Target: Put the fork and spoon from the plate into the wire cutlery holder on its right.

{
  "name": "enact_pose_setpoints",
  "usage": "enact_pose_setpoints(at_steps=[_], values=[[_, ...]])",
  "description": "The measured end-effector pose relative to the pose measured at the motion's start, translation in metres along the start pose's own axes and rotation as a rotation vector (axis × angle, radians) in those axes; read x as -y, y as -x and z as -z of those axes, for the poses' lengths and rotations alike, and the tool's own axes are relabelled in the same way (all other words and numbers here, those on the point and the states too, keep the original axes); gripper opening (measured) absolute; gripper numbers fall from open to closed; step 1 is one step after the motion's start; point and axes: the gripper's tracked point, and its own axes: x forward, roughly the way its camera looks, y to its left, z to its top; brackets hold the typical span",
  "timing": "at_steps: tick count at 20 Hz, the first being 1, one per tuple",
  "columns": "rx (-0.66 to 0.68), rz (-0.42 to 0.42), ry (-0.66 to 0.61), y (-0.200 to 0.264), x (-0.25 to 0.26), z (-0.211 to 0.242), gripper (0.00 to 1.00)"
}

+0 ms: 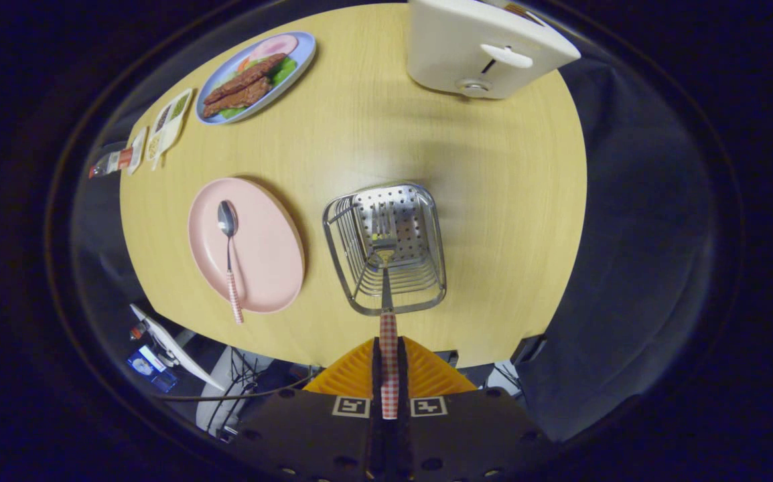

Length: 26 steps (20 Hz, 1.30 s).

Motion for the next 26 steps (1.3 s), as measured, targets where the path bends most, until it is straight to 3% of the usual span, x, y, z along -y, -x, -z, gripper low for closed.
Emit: enact_pose_setpoints(at_steps=[6, 7, 10, 13, 19, 26], values=[[0.064, -0.023, 0.007, 0.007, -0.004, -0.011, 0.15], [0.098, -0.035, 0.010, 0.009, -0.005, -0.012, 0.22], [0.241, -0.057, 0.055, 0.028, -0.013, -0.018, 0.67], [0.463, -0.076, 0.107, 0.046, -0.032, -0.024, 0.84], [0.898, -0.208, 0.155, 0.057, -0.110, 0.000, 0.92], [0.973, -0.243, 0.051, -0.031, -0.191, 0.024, 0.92]])
